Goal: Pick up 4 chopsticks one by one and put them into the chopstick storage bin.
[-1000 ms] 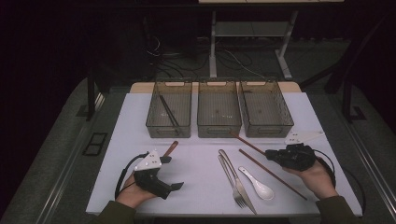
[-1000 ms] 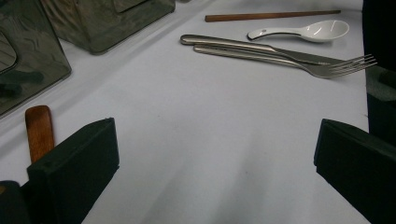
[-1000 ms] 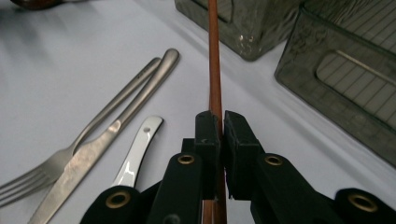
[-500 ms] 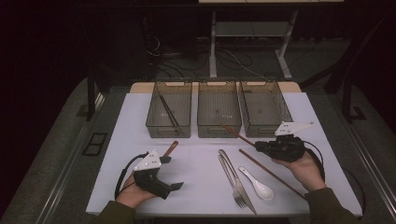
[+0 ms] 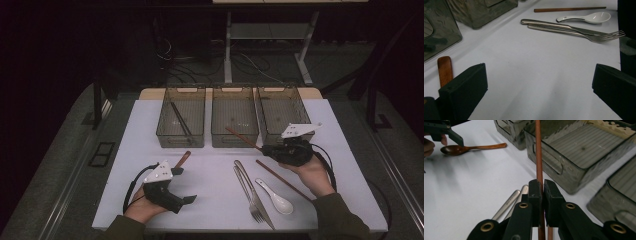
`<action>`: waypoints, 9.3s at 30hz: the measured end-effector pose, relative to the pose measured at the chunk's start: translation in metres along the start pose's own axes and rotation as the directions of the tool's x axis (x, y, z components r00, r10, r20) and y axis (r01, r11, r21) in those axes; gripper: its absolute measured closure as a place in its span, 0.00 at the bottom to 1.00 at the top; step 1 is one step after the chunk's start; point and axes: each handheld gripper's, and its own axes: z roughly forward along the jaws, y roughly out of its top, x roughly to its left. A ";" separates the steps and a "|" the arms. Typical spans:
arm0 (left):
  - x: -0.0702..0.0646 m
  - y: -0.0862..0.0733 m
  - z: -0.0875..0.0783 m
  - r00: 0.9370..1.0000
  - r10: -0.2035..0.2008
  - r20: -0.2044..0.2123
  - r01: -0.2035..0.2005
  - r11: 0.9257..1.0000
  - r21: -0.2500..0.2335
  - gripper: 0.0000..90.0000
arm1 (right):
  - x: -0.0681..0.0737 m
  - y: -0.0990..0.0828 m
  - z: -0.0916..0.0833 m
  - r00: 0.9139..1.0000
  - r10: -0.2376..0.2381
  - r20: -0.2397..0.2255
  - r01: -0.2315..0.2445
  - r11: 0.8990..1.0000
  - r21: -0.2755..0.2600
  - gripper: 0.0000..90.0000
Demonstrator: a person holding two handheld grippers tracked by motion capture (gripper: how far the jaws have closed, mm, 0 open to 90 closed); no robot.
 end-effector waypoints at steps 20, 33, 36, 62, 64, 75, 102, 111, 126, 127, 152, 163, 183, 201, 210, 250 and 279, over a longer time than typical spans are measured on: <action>-0.001 0.000 0.000 1.000 -0.005 -0.003 0.005 1.000 -0.007 0.00 | 0.011 0.040 0.036 0.999 0.015 0.034 -0.016 1.000 0.018 0.94; -0.001 0.001 -0.001 1.000 -0.007 0.000 0.007 1.000 -0.002 0.00 | 0.015 0.072 0.066 0.999 0.008 0.051 -0.011 0.999 0.049 0.94; -0.001 0.000 0.000 1.000 -0.012 0.001 0.012 1.000 -0.008 0.00 | 0.014 0.078 0.073 0.999 0.023 0.046 -0.025 0.999 0.043 0.94; 0.000 0.002 0.000 1.000 0.001 0.004 -0.001 1.000 -0.007 0.00 | 0.021 0.152 0.139 0.996 0.002 0.092 -0.010 0.996 0.086 0.94; 0.000 0.002 0.000 1.000 0.001 0.004 -0.001 1.000 -0.009 0.00 | 0.021 0.156 0.148 0.995 0.005 0.097 -0.014 0.996 0.092 0.94; -0.001 0.002 0.000 1.000 0.000 0.009 0.000 1.000 -0.012 0.00 | 0.018 0.170 0.187 0.992 0.018 0.128 -0.036 0.990 0.139 0.94; -0.001 0.003 0.000 1.000 0.001 0.015 -0.001 1.000 -0.026 0.00 | 0.033 0.188 0.229 0.991 0.018 0.136 -0.043 0.983 0.181 0.74; -0.001 0.003 -0.001 1.000 0.002 0.017 -0.001 1.000 -0.027 0.00 | 0.032 0.186 0.218 0.995 0.022 0.097 -0.037 0.987 0.159 0.63; -0.001 0.003 0.000 1.000 0.011 0.012 -0.011 1.000 -0.015 0.00 | 0.025 0.162 0.154 0.999 -0.006 0.036 0.002 0.994 0.108 0.53; 0.000 0.003 0.000 1.000 0.017 0.010 -0.017 1.000 -0.012 0.00 | 0.024 0.159 0.148 0.999 -0.007 0.032 0.004 0.995 0.100 0.52; -0.002 0.001 0.000 1.000 -0.002 0.002 0.002 1.000 -0.008 0.00 | 0.007 0.083 0.056 0.999 -0.027 0.024 0.026 0.998 0.052 0.40; -0.001 0.001 0.001 1.000 0.000 0.001 0.000 1.000 0.000 0.00 | 0.001 0.037 0.026 0.999 0.002 0.050 -0.004 0.999 0.043 0.40; -0.001 0.001 0.000 1.000 -0.007 0.002 0.007 1.000 -0.007 0.00 | -0.003 -0.063 -0.028 0.997 0.059 0.057 -0.066 0.989 0.130 0.51; -0.001 0.001 0.000 1.000 0.003 0.000 -0.003 1.000 0.003 0.00 | -0.008 -0.102 -0.038 0.997 0.055 0.063 -0.069 0.967 0.247 0.85; -0.002 0.001 0.000 1.000 0.008 0.000 -0.008 1.000 0.007 0.00 | -0.008 -0.106 -0.033 0.996 0.043 0.074 -0.062 0.958 0.281 0.92; -0.001 0.001 0.000 1.000 0.007 0.000 -0.007 1.000 0.007 0.00 | -0.006 -0.085 -0.047 0.998 0.039 0.050 -0.047 0.984 0.169 0.94; 0.000 0.000 0.000 1.000 -0.006 -0.002 0.006 1.000 0.002 0.00 | 0.000 -0.030 -0.027 0.999 0.032 0.008 -0.033 0.997 0.066 0.94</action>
